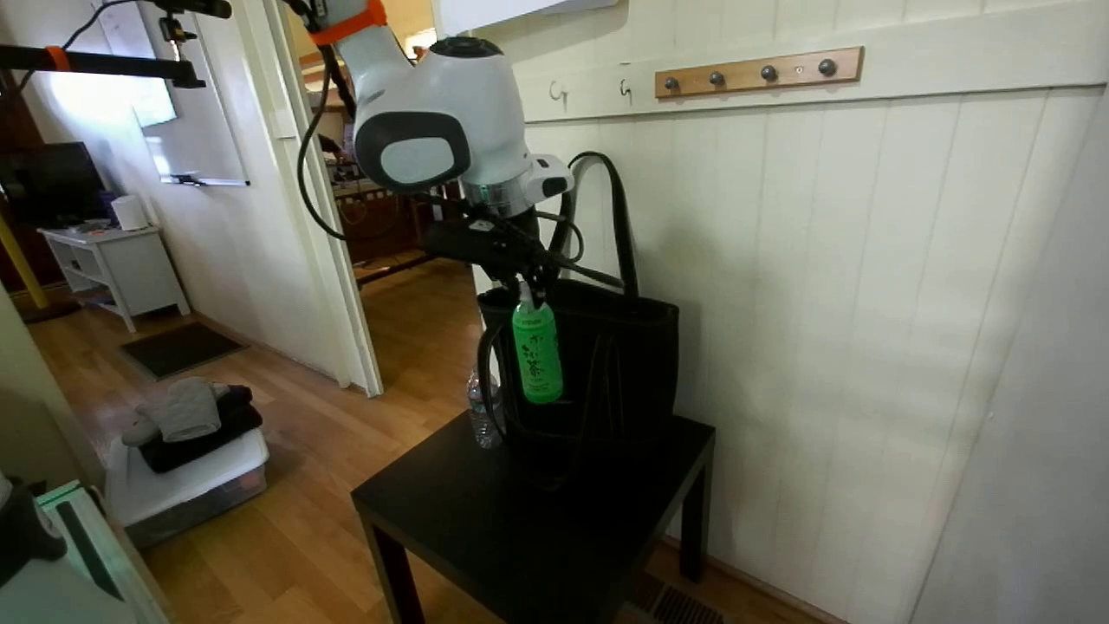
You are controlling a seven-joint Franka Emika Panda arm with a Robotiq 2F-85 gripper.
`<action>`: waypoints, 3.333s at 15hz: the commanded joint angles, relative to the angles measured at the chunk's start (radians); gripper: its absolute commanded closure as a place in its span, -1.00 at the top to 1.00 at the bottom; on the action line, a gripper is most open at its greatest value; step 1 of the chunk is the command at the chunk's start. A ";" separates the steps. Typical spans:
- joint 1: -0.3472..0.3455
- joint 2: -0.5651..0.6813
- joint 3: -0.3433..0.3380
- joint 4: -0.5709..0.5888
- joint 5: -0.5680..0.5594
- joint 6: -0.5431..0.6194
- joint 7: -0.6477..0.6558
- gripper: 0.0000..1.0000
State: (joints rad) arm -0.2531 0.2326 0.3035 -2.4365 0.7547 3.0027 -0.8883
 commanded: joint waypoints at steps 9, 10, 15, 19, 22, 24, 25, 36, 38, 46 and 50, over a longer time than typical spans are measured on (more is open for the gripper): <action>-0.134 0.258 0.087 0.103 0.147 0.169 -0.120 -0.77; -0.150 0.289 0.101 0.117 0.144 0.198 -0.127 -0.77; -0.212 0.436 0.156 0.187 0.098 0.300 -0.133 -0.77; -0.255 0.533 0.181 0.233 0.063 0.324 -0.139 -0.77; -0.263 0.579 0.175 0.258 0.039 0.323 -0.144 -0.77; -0.277 0.605 0.178 0.274 0.020 0.314 -0.148 -0.77; -0.287 0.620 0.184 0.282 0.010 0.310 -0.148 -0.77; -0.265 0.694 0.143 0.325 -0.039 0.270 -0.135 -0.77; -0.254 0.695 0.128 0.323 -0.039 0.261 -0.131 -0.77; -0.215 0.692 0.078 0.325 -0.030 0.238 -0.117 0.69; -0.228 0.668 0.092 0.314 -0.027 0.256 -0.120 1.00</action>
State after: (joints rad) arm -0.4796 0.9197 0.3933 -2.1240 0.7272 3.2710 -1.0096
